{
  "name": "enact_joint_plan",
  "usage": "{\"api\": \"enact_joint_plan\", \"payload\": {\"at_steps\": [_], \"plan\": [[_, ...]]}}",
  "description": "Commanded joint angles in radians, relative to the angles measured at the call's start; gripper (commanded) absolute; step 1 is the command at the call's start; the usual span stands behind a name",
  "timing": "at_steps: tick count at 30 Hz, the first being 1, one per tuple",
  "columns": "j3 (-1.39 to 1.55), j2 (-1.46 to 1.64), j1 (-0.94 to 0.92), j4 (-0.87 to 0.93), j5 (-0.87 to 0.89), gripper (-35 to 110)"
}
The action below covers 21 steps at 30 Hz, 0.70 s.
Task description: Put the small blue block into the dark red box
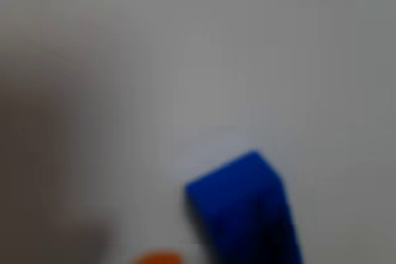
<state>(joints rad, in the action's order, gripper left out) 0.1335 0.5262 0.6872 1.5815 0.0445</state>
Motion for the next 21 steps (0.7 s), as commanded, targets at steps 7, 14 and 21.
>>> {"api": "enact_joint_plan", "payload": {"at_steps": [7,14,21], "plan": [[-0.018,0.035,-0.015,0.005,-0.011,18],[-0.003,0.029,-0.021,-0.069,0.015,18],[-0.002,-0.006,-0.029,-0.100,0.011,18]]}}
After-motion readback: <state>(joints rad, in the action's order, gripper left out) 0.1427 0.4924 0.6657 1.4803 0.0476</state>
